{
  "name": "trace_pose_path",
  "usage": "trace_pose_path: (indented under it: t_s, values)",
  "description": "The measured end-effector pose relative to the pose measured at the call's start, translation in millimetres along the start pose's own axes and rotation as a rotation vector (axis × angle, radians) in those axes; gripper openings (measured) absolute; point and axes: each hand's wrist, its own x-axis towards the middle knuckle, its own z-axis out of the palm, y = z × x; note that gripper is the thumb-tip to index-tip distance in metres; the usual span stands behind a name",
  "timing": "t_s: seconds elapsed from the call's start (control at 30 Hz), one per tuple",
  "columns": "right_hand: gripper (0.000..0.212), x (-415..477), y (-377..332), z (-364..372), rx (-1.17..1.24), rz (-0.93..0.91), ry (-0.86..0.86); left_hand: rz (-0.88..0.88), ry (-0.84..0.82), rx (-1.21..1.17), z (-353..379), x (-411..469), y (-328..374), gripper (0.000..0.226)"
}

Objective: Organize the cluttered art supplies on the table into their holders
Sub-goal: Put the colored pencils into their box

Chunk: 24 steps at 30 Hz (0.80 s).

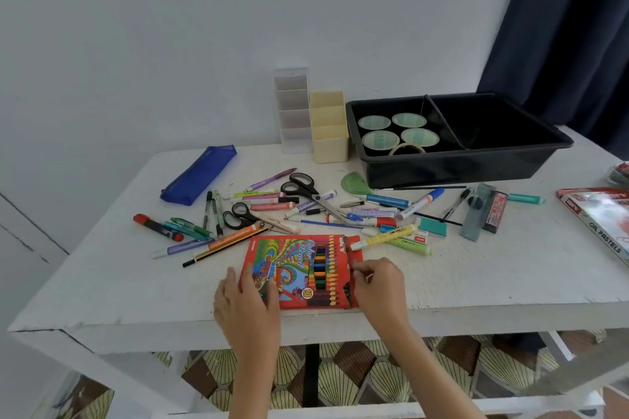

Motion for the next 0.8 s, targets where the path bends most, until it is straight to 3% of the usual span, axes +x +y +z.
trace_pose_path:
  t_s: [0.13, 0.27, 0.33, 0.5, 0.8]
  values:
    - [0.021, -15, -7, 9, 0.006, 0.024, 0.007, -0.06, -0.07, -0.017, -12, 2, 0, 0.055]
    - [0.018, -19, -6, 5, 0.254, 0.128, 0.032, -0.317, -0.272, -0.411, -27, 6, -6, 0.067]
    - [0.017, -17, -2, 0, 0.398, 0.171, 0.028, -0.421, -0.385, -0.598, -36, 6, -9, 0.057]
    - [0.022, -19, -1, -6, 0.634, 0.242, -0.054, -0.626, -0.486, -0.96, -51, 5, -15, 0.04]
    - [0.02, 1, -12, -4, 0.615, 0.312, -0.286, -0.678, -0.218, -1.073, -49, -2, -20, 0.034]
